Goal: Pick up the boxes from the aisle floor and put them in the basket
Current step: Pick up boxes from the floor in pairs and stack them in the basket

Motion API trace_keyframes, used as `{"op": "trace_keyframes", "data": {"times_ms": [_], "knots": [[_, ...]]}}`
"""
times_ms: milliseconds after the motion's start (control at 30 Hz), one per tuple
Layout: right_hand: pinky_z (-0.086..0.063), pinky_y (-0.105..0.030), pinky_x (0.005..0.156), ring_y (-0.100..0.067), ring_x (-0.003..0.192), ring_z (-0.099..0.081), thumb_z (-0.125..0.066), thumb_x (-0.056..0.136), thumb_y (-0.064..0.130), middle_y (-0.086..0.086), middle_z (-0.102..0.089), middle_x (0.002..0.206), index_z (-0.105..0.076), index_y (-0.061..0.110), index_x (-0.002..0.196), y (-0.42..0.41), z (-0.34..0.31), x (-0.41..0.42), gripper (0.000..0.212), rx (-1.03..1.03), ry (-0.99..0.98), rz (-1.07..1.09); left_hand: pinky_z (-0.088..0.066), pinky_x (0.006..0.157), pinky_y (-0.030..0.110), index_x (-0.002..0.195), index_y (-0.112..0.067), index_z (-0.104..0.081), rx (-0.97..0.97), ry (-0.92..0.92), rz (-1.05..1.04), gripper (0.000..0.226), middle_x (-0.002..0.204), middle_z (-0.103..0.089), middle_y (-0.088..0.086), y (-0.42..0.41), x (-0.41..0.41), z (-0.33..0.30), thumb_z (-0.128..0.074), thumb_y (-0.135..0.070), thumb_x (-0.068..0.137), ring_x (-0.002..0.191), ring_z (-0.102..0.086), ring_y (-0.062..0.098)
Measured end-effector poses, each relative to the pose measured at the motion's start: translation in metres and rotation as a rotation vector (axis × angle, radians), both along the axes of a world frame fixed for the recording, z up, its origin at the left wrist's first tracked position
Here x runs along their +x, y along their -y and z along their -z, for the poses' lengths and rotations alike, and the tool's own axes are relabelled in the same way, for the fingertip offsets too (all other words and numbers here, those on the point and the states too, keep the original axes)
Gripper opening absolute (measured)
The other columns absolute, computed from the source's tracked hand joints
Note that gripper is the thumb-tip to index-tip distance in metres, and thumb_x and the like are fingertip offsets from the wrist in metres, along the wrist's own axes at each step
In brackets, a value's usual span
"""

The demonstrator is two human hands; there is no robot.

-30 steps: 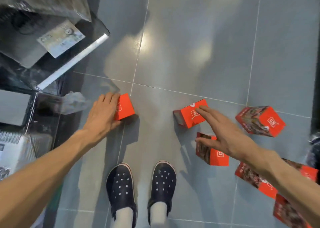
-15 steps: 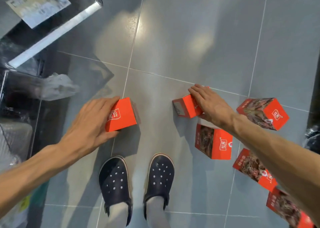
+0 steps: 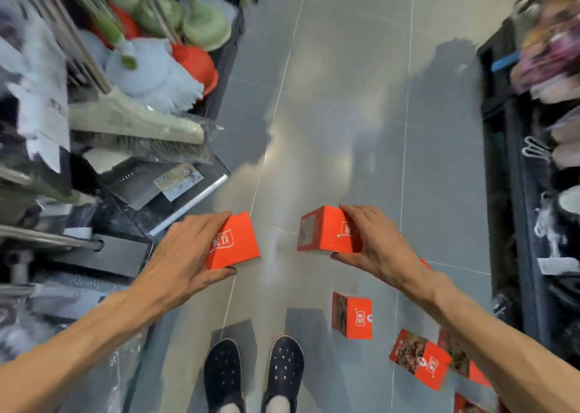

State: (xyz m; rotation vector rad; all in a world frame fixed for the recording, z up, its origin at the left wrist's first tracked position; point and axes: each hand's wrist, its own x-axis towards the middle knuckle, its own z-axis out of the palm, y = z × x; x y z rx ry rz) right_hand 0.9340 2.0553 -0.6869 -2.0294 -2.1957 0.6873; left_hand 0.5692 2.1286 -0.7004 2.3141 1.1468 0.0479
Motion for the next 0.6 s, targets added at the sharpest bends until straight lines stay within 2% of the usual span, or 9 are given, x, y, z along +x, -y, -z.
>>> {"op": "trace_keyframes", "data": {"times_ms": [33,67,133,167,233,333,500,600], "knots": [[-0.045,-0.043,0.096,-0.021,0.118,-0.048,-0.075,0.071,0.061,0.001,-0.051,0.133,-0.036,0.02,0.142,-0.009,-0.054,-0.003,0.091,0.03,-0.011,0.013,-0.039,0.095,0.038,0.146,-0.025,-0.035,0.017,0.004,0.005,0.096,0.132,-0.052,-0.004,-0.011,0.002,-0.05,-0.072,-0.068,0.068,0.115,-0.05,0.021],[-0.045,-0.041,0.096,-0.021,0.117,-0.048,-0.075,0.072,0.061,0.001,-0.051,0.131,-0.037,0.02,0.142,-0.009,-0.059,-0.003,0.09,0.037,-0.015,0.006,-0.039,0.095,0.038,0.145,-0.024,-0.036,0.025,0.008,-0.017,0.096,0.131,-0.053,-0.004,-0.009,0.001,-0.05,-0.072,-0.068,0.068,0.115,-0.05,0.022],[-0.043,-0.033,0.094,-0.018,0.114,-0.047,-0.073,0.073,0.063,0.002,-0.051,0.129,-0.038,0.02,0.142,-0.016,-0.178,-0.01,0.089,0.123,-0.032,0.023,-0.039,0.095,0.036,0.144,-0.021,-0.037,0.05,0.033,0.015,0.097,0.13,-0.054,-0.001,-0.02,0.006,-0.165,-0.07,-0.07,0.067,0.114,-0.05,0.023],[-0.041,-0.03,0.093,-0.017,0.113,-0.047,-0.072,0.073,0.064,0.002,-0.052,0.128,-0.039,0.02,0.142,-0.015,-0.202,-0.009,0.088,0.143,-0.022,0.023,-0.039,0.095,0.036,0.144,-0.02,-0.038,0.088,0.048,0.006,0.097,0.13,-0.053,-0.001,-0.02,0.004,-0.186,-0.069,-0.071,0.068,0.113,-0.051,0.023],[-0.041,-0.031,0.095,-0.017,0.114,-0.048,-0.071,0.072,0.068,0.003,-0.052,0.129,-0.039,0.021,0.142,-0.017,-0.277,-0.015,0.089,0.177,-0.035,-0.008,-0.042,0.096,0.038,0.145,-0.02,-0.037,0.126,0.061,0.039,0.097,0.132,-0.052,-0.001,-0.023,0.004,-0.267,-0.067,-0.073,0.069,0.116,-0.05,0.023],[-0.042,-0.034,0.098,-0.016,0.119,-0.047,-0.068,0.07,0.072,0.004,-0.05,0.132,-0.038,0.024,0.142,-0.012,-0.372,-0.021,0.092,0.191,-0.04,-0.02,-0.044,0.097,0.044,0.146,-0.02,-0.037,0.179,0.079,-0.019,0.098,0.132,-0.053,0.002,-0.013,-0.006,-0.374,-0.065,-0.076,0.07,0.118,-0.049,0.023],[-0.04,-0.037,0.101,-0.018,0.118,-0.046,-0.064,0.067,0.073,0.002,-0.053,0.13,-0.042,0.021,0.141,0.002,-0.502,-0.042,0.094,0.277,-0.074,-0.103,-0.041,0.1,0.042,0.147,-0.019,-0.035,0.309,0.09,-0.109,0.101,0.132,-0.052,0.003,0.018,-0.032,-0.506,-0.066,-0.076,0.07,0.118,-0.047,0.022],[-0.043,-0.039,0.097,-0.02,0.114,-0.049,-0.06,0.064,0.078,0.001,-0.056,0.125,-0.046,0.019,0.138,0.002,-0.553,-0.059,0.095,0.33,-0.096,-0.198,-0.04,0.093,0.034,0.145,-0.024,-0.036,0.362,0.085,-0.17,0.095,0.128,-0.053,0.001,0.052,-0.046,-0.559,-0.068,-0.075,0.071,0.113,-0.048,0.019]]}}
